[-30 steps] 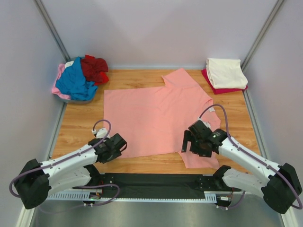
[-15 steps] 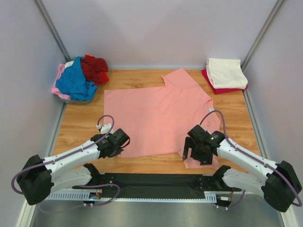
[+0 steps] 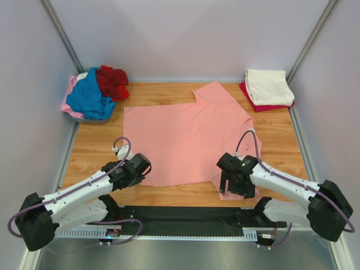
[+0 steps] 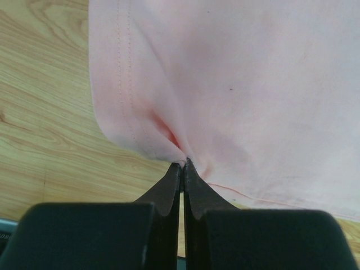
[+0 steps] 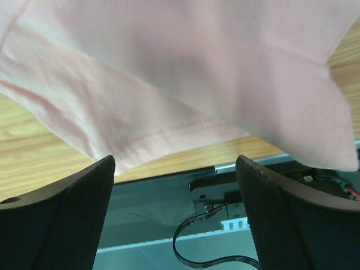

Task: Fold and stack the t-shirts
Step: Fold the tshirt

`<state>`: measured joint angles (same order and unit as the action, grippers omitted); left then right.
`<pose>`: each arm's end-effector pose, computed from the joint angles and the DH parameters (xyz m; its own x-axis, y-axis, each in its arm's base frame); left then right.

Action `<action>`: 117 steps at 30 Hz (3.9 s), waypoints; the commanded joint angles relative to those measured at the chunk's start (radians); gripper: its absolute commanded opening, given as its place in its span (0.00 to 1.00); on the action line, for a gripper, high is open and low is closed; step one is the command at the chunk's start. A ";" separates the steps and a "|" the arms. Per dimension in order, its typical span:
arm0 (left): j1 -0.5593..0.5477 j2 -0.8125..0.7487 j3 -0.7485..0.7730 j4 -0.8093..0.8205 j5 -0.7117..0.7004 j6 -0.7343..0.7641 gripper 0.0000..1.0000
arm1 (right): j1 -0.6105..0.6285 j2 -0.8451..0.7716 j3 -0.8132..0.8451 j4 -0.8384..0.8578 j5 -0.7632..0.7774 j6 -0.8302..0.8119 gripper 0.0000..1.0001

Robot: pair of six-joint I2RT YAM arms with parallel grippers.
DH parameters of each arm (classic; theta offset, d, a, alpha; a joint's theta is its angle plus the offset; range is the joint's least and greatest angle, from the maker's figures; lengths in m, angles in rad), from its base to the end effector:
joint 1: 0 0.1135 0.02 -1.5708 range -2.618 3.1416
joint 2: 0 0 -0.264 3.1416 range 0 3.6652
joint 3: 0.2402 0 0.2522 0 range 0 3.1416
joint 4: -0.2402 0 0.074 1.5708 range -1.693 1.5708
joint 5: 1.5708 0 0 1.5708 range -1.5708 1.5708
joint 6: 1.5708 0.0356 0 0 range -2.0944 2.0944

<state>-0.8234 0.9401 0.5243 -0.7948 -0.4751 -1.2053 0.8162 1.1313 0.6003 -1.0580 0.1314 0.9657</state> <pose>0.1138 -0.0989 0.1838 -0.7342 -0.4296 -0.5258 -0.4001 0.8994 -0.1762 0.1043 0.1041 0.1708 -0.9850 0.1427 -0.0974 0.1515 0.9844 -0.0895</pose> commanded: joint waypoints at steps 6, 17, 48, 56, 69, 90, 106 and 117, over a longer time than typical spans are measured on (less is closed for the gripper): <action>0.003 -0.044 -0.026 -0.012 -0.034 0.015 0.00 | -0.028 0.094 -0.023 0.086 0.114 0.070 0.84; 0.003 -0.035 -0.009 -0.012 -0.045 0.026 0.00 | -0.028 0.104 -0.128 0.268 -0.035 0.047 0.35; 0.153 0.022 0.195 -0.035 0.167 0.341 0.00 | -0.063 0.166 0.446 -0.031 0.228 -0.258 0.00; 0.302 0.178 0.307 0.006 0.213 0.483 0.00 | -0.127 0.360 0.622 0.010 0.228 -0.475 0.01; 0.386 0.362 0.378 0.062 0.153 0.526 0.00 | -0.221 0.519 0.774 0.027 0.222 -0.597 0.00; 0.457 0.421 0.496 -0.114 0.013 0.487 0.01 | -0.273 0.659 0.977 -0.010 0.249 -0.711 0.00; 0.469 0.572 0.574 -0.064 0.078 0.523 0.05 | -0.295 0.731 1.026 -0.014 0.261 -0.768 0.00; 0.552 0.715 0.603 -0.001 0.102 0.541 0.05 | -0.333 0.829 1.113 0.001 0.180 -0.803 0.00</action>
<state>-0.2951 1.6165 1.1141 -0.8276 -0.3748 -0.6880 0.4847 1.9160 1.6699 -1.0721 0.3359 0.1978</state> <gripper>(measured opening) 0.055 0.016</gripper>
